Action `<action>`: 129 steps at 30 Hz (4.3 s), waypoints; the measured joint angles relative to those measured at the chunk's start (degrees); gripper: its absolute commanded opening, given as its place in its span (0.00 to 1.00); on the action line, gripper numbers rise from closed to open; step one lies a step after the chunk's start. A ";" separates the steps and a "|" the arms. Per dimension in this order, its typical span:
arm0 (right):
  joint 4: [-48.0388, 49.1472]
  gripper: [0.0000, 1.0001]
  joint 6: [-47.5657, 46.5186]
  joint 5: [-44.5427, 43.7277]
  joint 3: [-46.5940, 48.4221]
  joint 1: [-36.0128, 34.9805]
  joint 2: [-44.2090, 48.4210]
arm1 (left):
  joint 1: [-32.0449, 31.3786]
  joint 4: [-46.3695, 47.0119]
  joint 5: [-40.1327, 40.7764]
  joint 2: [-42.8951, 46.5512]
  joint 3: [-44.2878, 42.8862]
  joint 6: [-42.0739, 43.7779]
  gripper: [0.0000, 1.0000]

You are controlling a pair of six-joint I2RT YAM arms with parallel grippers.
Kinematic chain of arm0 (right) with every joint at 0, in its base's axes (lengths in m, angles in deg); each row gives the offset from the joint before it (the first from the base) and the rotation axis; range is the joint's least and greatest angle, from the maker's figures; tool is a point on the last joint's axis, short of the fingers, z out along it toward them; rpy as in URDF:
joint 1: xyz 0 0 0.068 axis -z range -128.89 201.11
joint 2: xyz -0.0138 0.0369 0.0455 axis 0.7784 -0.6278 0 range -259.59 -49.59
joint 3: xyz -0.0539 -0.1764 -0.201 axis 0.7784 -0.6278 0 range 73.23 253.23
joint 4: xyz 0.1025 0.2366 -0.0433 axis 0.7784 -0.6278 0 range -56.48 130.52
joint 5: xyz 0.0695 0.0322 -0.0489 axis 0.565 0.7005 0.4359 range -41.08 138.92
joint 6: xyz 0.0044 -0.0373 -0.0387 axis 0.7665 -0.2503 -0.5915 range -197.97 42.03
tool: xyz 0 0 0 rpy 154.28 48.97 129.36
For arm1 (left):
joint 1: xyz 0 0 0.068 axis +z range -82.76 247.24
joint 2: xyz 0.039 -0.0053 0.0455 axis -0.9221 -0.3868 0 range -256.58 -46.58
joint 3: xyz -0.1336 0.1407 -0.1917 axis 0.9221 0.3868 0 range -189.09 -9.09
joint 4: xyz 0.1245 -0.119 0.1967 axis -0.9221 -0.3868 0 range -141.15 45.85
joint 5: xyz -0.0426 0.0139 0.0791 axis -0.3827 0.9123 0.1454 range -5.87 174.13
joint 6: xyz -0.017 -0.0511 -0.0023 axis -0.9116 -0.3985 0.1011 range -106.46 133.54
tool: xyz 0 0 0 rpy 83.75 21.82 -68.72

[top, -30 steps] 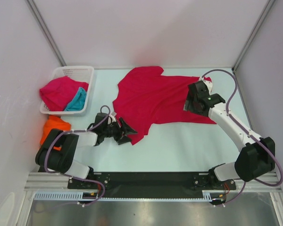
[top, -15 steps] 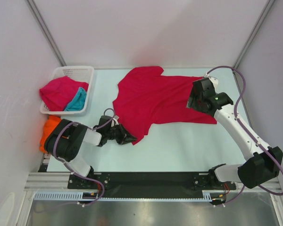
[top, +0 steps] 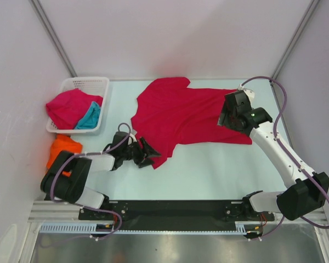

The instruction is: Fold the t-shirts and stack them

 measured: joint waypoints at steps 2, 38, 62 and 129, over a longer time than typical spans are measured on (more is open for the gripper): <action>0.00 0.68 0.00 0.00 0.00 0.09 0.13 | -0.09 -4.46 2.69 5.01 -0.79 1.97 0.79; -2.99 0.67 -0.59 -1.09 2.89 -0.35 1.36 | -5.73 28.74 -0.72 -11.72 9.33 -6.95 0.00; -1.31 0.74 2.16 1.57 -6.54 -1.09 0.22 | 16.15 -32.44 6.10 38.58 3.61 9.73 0.00; 6.56 0.00 3.54 -11.50 -10.47 12.98 -7.23 | 23.37 -35.39 -1.90 31.06 2.34 16.52 0.02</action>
